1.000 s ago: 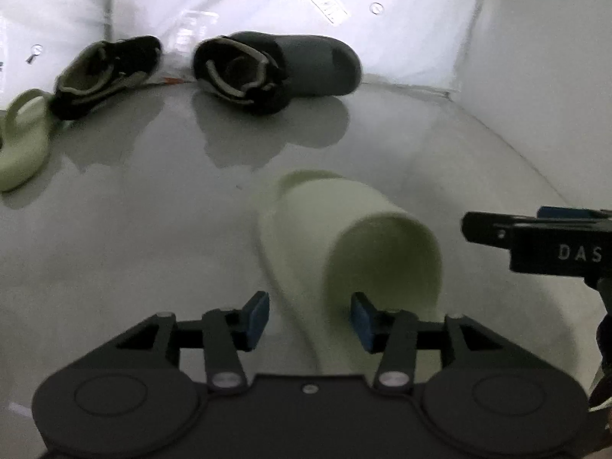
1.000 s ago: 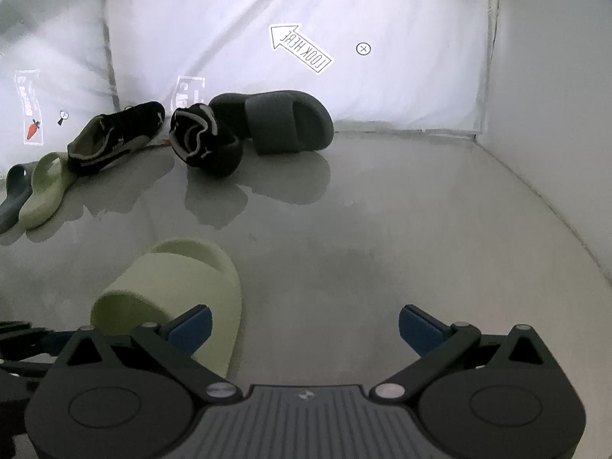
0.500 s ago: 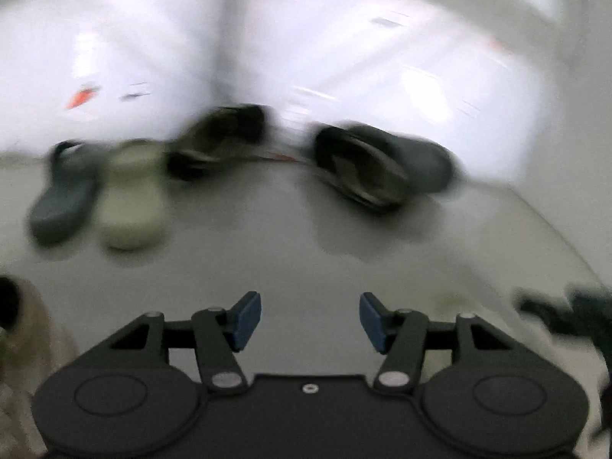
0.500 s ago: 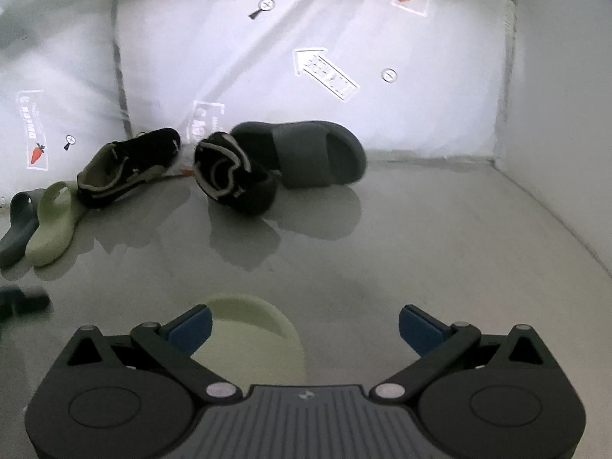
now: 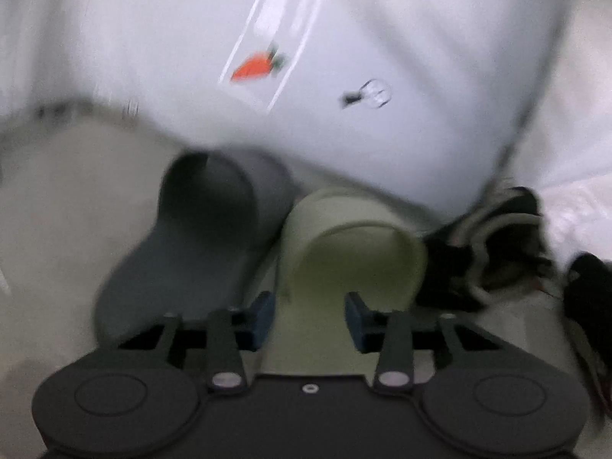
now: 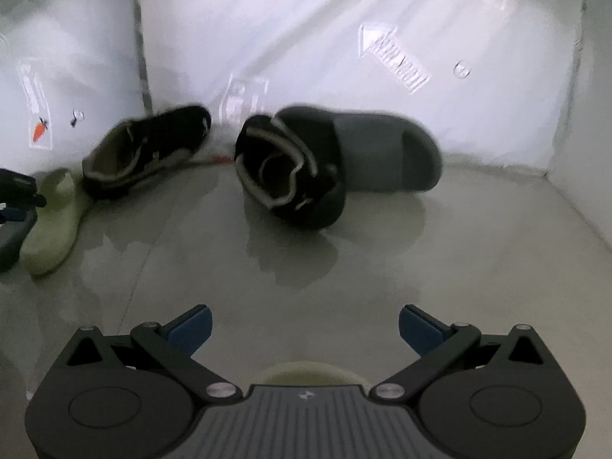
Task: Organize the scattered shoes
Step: 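Set the pale green slide beside its matching slide with the left tool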
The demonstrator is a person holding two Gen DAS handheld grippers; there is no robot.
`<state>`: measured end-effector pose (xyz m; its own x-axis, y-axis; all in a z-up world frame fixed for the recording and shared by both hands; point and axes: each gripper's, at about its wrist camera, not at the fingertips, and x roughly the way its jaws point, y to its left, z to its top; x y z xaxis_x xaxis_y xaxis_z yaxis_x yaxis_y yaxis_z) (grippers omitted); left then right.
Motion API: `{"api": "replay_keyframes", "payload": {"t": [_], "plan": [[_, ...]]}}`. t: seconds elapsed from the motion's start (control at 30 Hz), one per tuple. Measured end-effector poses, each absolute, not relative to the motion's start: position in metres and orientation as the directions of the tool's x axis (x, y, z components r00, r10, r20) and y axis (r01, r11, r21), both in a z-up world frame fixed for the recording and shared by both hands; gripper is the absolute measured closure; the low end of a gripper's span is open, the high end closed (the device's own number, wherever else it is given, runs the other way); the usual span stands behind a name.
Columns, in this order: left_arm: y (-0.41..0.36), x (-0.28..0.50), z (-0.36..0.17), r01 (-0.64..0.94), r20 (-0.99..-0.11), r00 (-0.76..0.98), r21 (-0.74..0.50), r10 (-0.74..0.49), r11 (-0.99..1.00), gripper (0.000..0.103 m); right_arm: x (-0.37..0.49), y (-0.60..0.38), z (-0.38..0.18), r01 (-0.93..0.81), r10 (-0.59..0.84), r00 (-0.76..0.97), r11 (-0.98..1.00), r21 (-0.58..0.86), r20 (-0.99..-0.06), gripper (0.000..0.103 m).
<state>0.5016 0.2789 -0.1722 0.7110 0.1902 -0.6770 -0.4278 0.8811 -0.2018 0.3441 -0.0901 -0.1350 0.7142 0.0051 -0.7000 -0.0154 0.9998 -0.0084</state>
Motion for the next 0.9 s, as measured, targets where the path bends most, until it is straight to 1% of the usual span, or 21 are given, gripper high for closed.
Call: {"api": "replay_keyframes", "payload": {"t": [0.2, 0.33, 0.53, 0.63, 0.77, 0.9], "plan": [[0.278, 0.507, -0.181, -0.456, -0.667, 0.708, -0.182, 0.232, 0.871, 0.067, 0.354, -0.083, -0.136, -0.061, 0.035, 0.698, 0.998, -0.011, -0.715, 0.0], [0.269, 0.501, -0.178, -0.463, -0.675, 0.697, -0.166, 0.242, 0.871, 0.068, 0.355, -0.088, -0.135, -0.049, 0.035, 0.696, 0.999, 0.001, -0.717, 0.0], [0.25, 0.475, -0.176, -0.477, -0.695, 0.685, -0.202, 0.218, 0.856, 0.069, 0.336, -0.101, -0.12, -0.015, 0.021, 0.734, 1.0, 0.014, -0.679, 0.0], [0.226, 0.457, -0.175, -0.442, -0.689, 0.69, -0.16, 0.221, 0.882, 0.069, 0.322, -0.11, -0.111, 0.008, 0.012, 0.754, 1.0, 0.028, -0.657, 0.0], [0.199, 0.431, -0.174, -0.38, -0.697, 0.692, -0.131, 0.187, 0.916, 0.068, 0.299, -0.12, -0.104, 0.031, -0.003, 0.775, 0.999, 0.034, -0.632, 0.0], [0.188, 0.408, -0.172, -0.339, -0.713, 0.685, -0.13, 0.15, 0.932, 0.068, 0.273, -0.13, -0.097, 0.047, -0.014, 0.793, 0.998, 0.038, -0.609, 0.0]]}}
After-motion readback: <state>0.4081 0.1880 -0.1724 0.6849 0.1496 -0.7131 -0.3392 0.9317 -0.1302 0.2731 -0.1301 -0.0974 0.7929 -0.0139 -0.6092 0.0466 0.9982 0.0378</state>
